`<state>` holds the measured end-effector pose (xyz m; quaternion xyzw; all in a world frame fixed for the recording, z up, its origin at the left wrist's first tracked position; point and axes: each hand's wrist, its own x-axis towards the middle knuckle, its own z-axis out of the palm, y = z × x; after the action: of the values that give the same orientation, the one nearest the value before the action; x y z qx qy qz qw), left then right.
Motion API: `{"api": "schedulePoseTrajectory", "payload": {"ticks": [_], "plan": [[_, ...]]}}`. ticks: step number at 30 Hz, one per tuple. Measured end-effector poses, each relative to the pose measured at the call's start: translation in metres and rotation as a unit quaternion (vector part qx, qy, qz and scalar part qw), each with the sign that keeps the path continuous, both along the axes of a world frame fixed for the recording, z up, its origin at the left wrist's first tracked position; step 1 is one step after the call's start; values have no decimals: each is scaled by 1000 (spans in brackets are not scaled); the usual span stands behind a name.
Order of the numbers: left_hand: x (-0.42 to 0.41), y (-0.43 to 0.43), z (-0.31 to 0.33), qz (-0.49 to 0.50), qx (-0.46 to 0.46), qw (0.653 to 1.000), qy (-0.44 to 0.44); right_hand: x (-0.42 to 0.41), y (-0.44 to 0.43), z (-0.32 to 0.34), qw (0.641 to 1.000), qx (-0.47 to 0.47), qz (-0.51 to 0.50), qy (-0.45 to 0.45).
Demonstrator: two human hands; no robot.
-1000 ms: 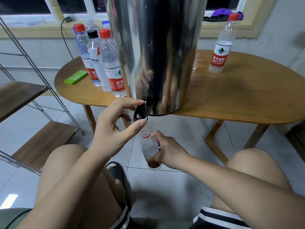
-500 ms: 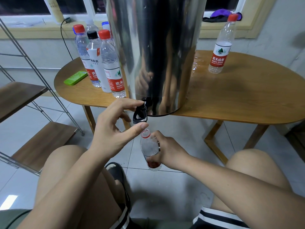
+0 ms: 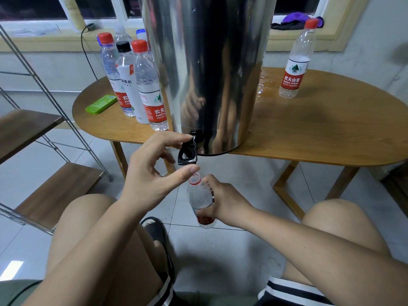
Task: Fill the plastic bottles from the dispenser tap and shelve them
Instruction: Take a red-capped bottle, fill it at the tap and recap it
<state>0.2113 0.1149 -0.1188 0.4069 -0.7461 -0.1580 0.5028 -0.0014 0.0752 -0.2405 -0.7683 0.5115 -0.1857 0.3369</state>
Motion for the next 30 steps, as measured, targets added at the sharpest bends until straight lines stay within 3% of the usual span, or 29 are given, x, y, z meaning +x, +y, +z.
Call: {"api": "schedulePoseTrajectory", "payload": {"ticks": [30], "plan": [[-1,0,0,2,2,1000,1,0,1,2,1000,-3,3,3]]}}
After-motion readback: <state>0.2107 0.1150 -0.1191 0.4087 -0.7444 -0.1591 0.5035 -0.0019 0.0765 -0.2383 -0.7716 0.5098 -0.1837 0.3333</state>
